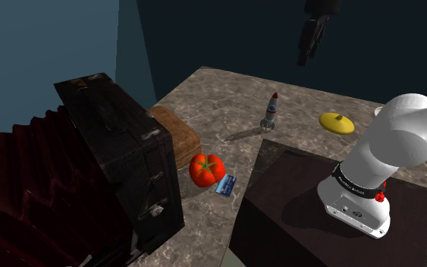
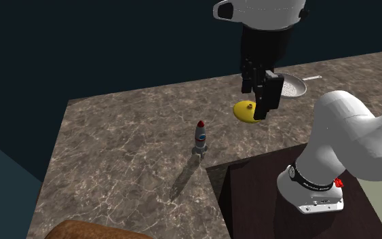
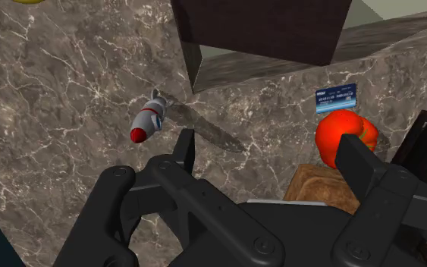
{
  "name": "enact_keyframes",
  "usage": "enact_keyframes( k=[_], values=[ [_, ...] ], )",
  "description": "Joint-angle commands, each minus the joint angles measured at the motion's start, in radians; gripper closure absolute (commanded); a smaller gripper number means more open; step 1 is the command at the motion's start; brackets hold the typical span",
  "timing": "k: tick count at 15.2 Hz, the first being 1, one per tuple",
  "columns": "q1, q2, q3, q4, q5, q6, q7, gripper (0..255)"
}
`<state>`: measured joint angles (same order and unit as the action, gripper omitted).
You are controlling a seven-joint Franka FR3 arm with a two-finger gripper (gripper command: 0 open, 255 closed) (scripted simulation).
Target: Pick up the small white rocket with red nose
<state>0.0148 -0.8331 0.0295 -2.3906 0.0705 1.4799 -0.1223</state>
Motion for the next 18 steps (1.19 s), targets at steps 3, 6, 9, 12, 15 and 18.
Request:
enact_keyframes(
  k=[3, 6, 9, 12, 15, 18],
  values=[
    [0.006, -0.054, -0.039, -0.093, -0.021, 0.073, -0.073, 0],
    [0.010, -0.121, -0.104, -0.222, -0.057, 0.187, -0.182, 0],
    [0.007, -0.165, -0.180, -0.337, -0.097, 0.307, -0.295, 0],
    [-0.001, -0.177, -0.268, -0.434, -0.141, 0.439, -0.415, 0],
    [-0.007, -0.148, -0.370, -0.509, -0.186, 0.586, -0.542, 0],
    [0.003, -0.073, -0.488, -0.558, -0.223, 0.750, -0.680, 0]
  ],
)
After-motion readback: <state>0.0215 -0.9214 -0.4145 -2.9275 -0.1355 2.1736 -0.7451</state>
